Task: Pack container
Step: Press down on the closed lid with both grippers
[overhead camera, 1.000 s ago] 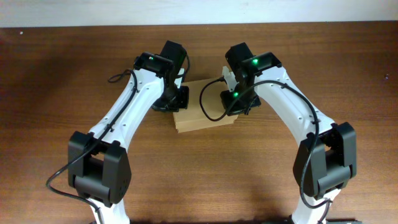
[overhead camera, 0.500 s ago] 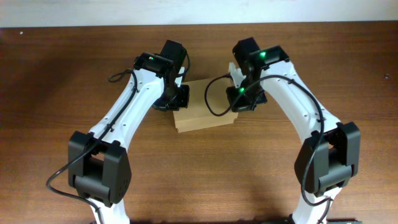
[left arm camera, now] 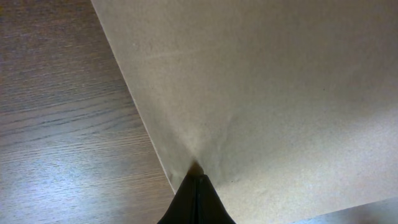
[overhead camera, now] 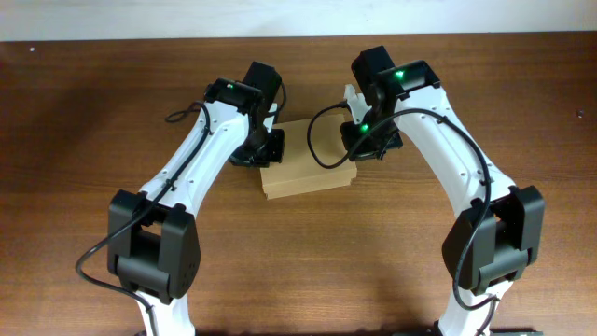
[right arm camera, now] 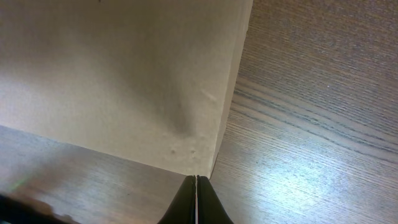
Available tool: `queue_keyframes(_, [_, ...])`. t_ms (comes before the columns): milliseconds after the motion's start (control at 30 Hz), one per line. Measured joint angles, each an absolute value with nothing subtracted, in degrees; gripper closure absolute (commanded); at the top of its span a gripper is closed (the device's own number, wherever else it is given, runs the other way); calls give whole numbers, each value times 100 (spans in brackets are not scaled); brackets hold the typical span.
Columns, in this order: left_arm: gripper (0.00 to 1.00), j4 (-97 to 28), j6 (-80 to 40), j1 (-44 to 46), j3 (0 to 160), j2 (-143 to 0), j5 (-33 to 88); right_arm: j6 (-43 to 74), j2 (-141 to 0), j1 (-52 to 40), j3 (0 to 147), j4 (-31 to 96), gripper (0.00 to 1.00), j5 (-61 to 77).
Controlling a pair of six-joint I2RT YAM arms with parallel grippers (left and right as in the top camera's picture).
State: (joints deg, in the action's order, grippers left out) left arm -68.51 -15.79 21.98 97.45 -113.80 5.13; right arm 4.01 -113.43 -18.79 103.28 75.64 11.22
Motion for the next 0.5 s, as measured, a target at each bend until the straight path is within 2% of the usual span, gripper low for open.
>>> queue_keyframes(500, [98, -7319, -1584, 2095, 10208, -11246, 126, 399, -11343, -1809, 10328, 7500, 94, 766])
